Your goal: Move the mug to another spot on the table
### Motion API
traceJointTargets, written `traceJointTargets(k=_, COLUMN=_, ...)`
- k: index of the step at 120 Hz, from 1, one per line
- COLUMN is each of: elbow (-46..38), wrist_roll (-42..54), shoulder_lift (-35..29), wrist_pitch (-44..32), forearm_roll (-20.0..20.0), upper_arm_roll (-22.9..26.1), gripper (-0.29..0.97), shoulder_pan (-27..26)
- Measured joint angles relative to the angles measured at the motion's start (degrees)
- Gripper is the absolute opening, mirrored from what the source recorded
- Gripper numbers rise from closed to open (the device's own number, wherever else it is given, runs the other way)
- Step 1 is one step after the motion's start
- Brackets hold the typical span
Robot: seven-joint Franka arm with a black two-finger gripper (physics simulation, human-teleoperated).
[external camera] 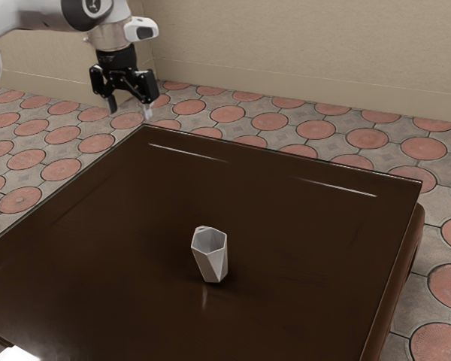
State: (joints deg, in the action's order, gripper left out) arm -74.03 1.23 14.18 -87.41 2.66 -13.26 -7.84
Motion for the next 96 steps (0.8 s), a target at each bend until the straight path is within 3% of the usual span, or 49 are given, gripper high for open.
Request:
traceJointTargets(k=20, elbow=-0.41, wrist_roll=-1.45, shoulder_lift=0.38, wrist_pitch=-0.68, forearm_roll=0.35, upper_arm_roll=-0.24, gripper=0.68, shoulder_pan=-0.84)
traceJointTargets(k=60, elbow=-8.41, wrist_roll=-25.69, shoulder_lift=-2.02, wrist_pitch=-8.01, forearm_roll=8.61, upper_arm_roll=-3.61, gripper=0.68, shoulder_pan=-5.92)
traceJointTargets(k=96, elbow=-11.45, wrist_roll=-45.62, shoulder_lift=1.08, wrist_pitch=-10.09, forearm_roll=15.20, upper_arm_roll=-7.57, gripper=0.68, shoulder_pan=-10.64)
